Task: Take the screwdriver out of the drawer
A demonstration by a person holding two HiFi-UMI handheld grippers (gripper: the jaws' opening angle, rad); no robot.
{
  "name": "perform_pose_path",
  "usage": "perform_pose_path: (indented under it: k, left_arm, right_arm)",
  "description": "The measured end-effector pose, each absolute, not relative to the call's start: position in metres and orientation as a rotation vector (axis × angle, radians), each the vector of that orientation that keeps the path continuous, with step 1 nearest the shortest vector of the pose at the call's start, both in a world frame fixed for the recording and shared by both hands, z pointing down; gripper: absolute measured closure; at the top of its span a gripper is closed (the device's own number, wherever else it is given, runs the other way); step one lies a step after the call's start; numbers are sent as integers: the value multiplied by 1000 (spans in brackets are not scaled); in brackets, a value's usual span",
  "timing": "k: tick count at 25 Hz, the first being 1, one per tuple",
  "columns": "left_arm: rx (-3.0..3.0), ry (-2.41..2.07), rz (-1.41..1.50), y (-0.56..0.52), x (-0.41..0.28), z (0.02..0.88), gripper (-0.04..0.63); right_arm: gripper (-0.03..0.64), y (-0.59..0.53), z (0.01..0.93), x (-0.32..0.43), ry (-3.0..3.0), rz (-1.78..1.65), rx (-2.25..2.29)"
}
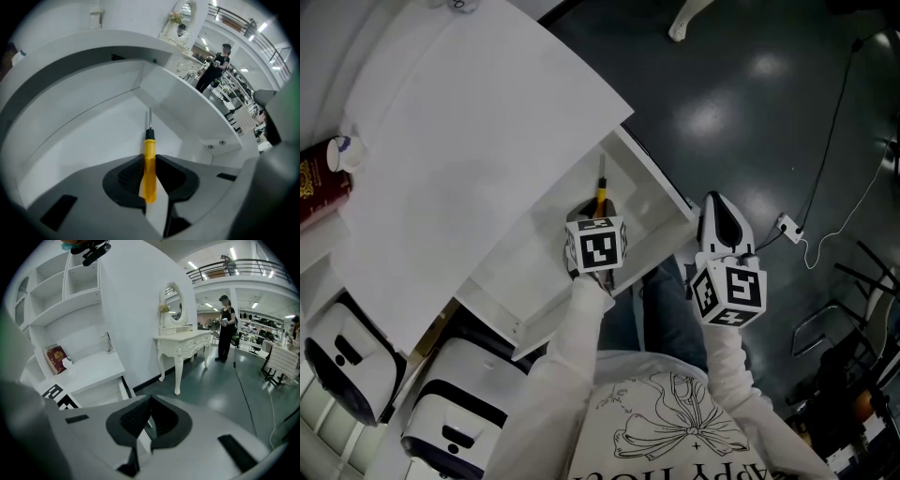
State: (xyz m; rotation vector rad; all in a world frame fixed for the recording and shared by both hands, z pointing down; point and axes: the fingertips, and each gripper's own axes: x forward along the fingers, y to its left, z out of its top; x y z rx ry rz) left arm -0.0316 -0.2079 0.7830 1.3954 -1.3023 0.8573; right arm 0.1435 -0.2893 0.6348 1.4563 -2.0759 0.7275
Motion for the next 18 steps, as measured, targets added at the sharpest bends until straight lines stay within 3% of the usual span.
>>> perform_pose_path:
  k: [18]
  left_arm:
    - [1561,-1353,725,-207,-34,683,522]
  right_arm:
    - [614,-293,567,118,-2189,614,1460]
